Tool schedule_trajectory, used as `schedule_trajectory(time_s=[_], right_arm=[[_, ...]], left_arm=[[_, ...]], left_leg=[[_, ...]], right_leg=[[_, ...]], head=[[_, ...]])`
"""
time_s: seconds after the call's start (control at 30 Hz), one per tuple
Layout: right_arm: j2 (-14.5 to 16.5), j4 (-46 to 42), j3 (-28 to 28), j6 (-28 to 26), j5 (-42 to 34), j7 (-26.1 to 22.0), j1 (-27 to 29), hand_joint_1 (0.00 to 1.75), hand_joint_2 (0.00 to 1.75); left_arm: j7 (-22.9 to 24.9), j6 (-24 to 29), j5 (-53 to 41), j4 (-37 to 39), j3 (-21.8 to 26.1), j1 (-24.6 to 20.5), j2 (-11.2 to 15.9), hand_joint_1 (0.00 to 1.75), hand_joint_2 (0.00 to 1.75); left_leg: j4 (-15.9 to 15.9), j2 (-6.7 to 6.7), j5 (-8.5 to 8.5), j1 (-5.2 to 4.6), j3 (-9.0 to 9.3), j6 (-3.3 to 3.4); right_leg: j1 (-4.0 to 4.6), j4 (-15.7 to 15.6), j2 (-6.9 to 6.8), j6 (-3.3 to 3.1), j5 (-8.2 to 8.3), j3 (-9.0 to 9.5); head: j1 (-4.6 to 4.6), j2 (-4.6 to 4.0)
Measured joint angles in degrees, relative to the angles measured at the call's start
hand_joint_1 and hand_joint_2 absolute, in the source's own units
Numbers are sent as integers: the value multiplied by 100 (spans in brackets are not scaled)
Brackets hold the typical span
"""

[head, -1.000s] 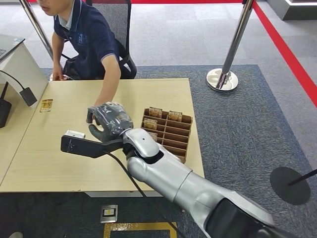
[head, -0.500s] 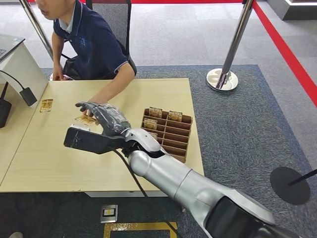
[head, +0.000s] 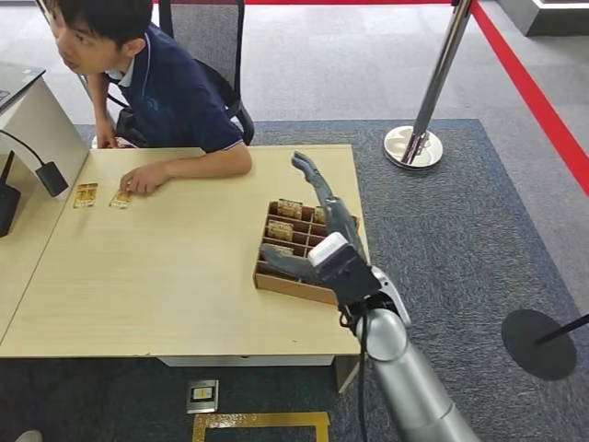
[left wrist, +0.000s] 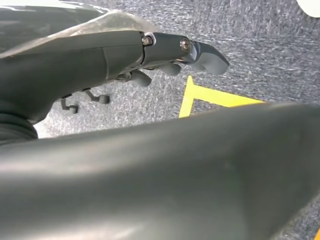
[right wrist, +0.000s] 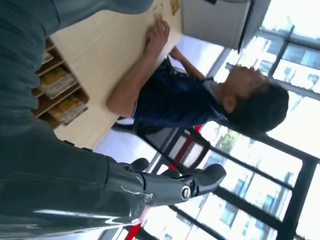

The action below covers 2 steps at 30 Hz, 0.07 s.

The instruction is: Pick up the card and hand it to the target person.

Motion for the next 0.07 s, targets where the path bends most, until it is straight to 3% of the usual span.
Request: schedule_trajectory(time_s=[0.07], right_arm=[[-119,-600,-323,16,-30,-51,560,0,175]], left_arm=[[3,-1,-25,1,11,2,0,0,0]], left_leg=[[0,0,-4,0,-1,2]], right_leg=[[0,-2,0,4,-4,-2]], head=[[-1,0]])
